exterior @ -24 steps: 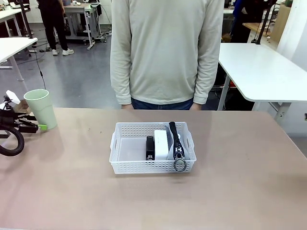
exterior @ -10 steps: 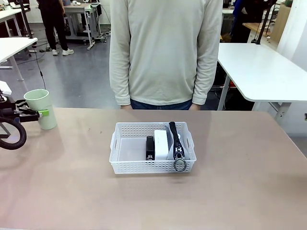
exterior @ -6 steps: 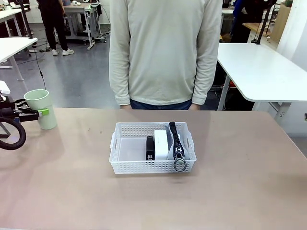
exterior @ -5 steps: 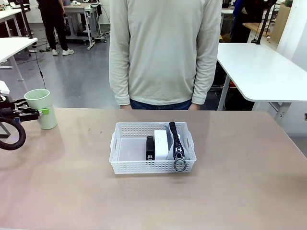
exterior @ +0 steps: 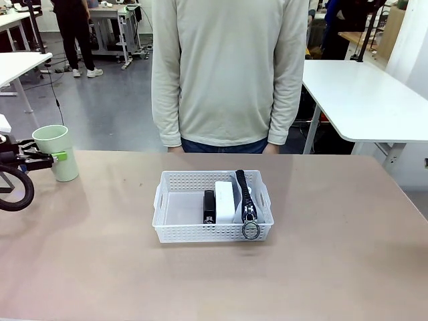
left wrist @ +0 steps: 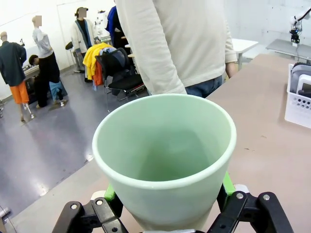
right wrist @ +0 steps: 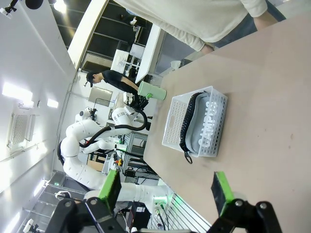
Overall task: Efficiently arrange items inside the basket to fit them all.
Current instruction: Pick up the Reusable plastic cup and place it inside the Organizing basket.
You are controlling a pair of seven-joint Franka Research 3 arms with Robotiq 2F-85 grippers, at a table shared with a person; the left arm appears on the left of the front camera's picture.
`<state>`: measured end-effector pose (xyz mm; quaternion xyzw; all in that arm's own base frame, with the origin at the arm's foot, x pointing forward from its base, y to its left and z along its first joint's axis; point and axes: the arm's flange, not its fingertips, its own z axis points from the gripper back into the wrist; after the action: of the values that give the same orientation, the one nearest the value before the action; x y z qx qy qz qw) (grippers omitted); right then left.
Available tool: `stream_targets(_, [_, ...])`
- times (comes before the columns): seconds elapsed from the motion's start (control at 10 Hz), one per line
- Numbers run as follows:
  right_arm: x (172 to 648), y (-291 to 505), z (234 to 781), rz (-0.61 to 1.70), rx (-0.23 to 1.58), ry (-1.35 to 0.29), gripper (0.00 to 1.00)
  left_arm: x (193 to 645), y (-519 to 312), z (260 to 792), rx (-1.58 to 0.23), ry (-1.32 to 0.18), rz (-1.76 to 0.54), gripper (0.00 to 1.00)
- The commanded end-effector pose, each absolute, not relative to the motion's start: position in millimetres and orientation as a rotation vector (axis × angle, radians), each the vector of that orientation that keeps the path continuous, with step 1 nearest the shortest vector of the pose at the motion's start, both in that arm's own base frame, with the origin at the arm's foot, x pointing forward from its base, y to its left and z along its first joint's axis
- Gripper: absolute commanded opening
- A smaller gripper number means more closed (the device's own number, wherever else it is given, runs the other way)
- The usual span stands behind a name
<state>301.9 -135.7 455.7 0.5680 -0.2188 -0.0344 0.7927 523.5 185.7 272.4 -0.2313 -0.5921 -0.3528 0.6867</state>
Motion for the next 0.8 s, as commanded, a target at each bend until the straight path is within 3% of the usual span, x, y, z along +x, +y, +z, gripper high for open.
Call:
stream_targets(0.0, [303, -135, 458, -0.069, 1.233, -0.483, 1.0, 495, 184, 295, -0.575, -1.331, -0.822, 0.3])
stream_targets(0.1, [303, -135, 458, -0.069, 1.233, -0.483, 1.0, 464, 179, 326, -0.706, -1.289, -0.895, 0.3])
stream_targets(0.2, [303, -135, 458, -0.069, 1.233, -0.483, 1.0, 424, 174, 359, -0.791, -1.271, -0.983, 0.0])
stream_targets(0.3, [303, -135, 458, -0.069, 1.233, -0.483, 1.0, 379, 173, 386, -0.884, -1.244, -1.124, 0.3])
stream_targets(0.4, [303, -135, 458, -0.069, 1.233, -0.483, 1.0, 339, 176, 399, -0.909, -1.225, -1.239, 0.0])
stream_targets(0.6, [303, -135, 458, -0.069, 1.233, -0.483, 1.0, 280, 190, 403, -0.851, -1.268, -1.344, 0.0])
stream_targets(0.7, [303, -135, 458, -0.069, 1.233, -0.483, 1.0, 278, 198, 401, -0.809, -1.336, -1.247, 0.3])
